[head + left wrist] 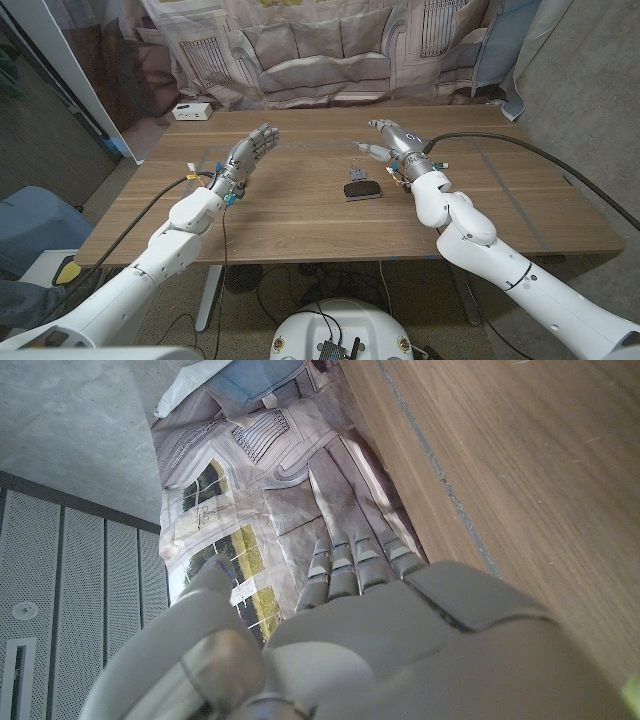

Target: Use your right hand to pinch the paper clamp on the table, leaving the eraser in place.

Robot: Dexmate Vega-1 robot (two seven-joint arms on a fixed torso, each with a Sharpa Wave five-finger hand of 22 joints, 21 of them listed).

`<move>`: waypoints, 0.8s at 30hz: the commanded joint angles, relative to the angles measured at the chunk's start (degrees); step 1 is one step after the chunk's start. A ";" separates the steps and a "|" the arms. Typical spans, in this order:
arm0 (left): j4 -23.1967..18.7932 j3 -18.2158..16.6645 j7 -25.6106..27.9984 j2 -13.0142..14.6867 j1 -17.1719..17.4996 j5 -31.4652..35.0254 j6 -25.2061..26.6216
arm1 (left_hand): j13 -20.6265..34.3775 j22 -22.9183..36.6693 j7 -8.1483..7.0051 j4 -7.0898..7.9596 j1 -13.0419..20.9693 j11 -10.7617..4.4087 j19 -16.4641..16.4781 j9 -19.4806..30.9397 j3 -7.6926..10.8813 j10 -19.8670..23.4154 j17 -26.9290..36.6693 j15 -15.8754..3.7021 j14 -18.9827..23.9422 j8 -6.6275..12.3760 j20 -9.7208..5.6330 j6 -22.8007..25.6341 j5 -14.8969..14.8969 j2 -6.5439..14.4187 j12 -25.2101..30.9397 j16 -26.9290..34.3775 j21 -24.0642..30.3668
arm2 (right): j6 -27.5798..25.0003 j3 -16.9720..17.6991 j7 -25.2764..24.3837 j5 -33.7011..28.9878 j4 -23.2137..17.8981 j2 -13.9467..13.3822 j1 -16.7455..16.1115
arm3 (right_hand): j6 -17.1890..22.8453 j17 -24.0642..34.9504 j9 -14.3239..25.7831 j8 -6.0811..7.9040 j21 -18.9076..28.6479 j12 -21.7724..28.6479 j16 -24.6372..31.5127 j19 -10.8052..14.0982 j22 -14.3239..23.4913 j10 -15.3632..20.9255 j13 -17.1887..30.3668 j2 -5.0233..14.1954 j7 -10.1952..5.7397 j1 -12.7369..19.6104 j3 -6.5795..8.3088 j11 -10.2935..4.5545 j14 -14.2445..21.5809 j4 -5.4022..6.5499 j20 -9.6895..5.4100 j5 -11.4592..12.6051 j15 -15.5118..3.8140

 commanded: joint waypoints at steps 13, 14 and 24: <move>0.10 -0.01 0.77 -1.63 1.19 1.00 -4.43 | 0.17 -0.03 -0.18 -0.35 0.06 -0.17 0.16 0.16 0.62 0.22 0.08 -0.28 0.15 0.08 -0.07 -0.47 0.22 -0.70 -0.04 0.00 0.54 | 21.52 9.00 -9.74 30.37 8.14 0.18 -2.59 | -0.60 0.17 -0.07 0.01 0.44 0.40 0.27 -0.26 0.13 0.05 0.11 -0.13 0.30 -0.70 0.01 -0.01 0.02 -0.18 -0.61 -0.42 0.38; 0.14 -0.02 0.77 -1.65 1.21 0.99 -4.48 | 0.17 -0.03 -0.15 -0.37 0.06 -0.10 0.20 0.16 0.63 0.15 0.08 -0.27 0.14 0.08 -0.20 -0.50 0.22 -0.72 -0.07 0.00 0.55 | 22.65 9.27 -9.70 31.64 8.77 0.31 -2.57 | -0.58 0.16 -0.08 0.02 0.43 0.38 0.26 -0.28 0.13 -0.01 0.10 -0.17 0.42 -0.74 -0.02 0.05 -0.01 -0.19 -0.63 -0.43 0.42; -0.17 -0.22 0.70 -1.78 1.66 0.56 -4.96 | 0.17 -0.04 -0.18 -0.52 0.03 -0.19 0.14 0.16 0.67 0.06 0.08 -0.31 0.03 0.13 -0.48 -0.51 0.19 -0.89 -0.11 -0.05 0.49 | 30.79 10.00 -10.22 37.70 14.22 0.77 -1.80 | -0.68 0.19 -0.18 -0.07 0.20 0.24 0.08 -1.35 0.12 -0.55 0.05 -1.00 1.03 -1.62 -0.61 0.46 -0.93 -0.15 -0.30 -0.57 1.12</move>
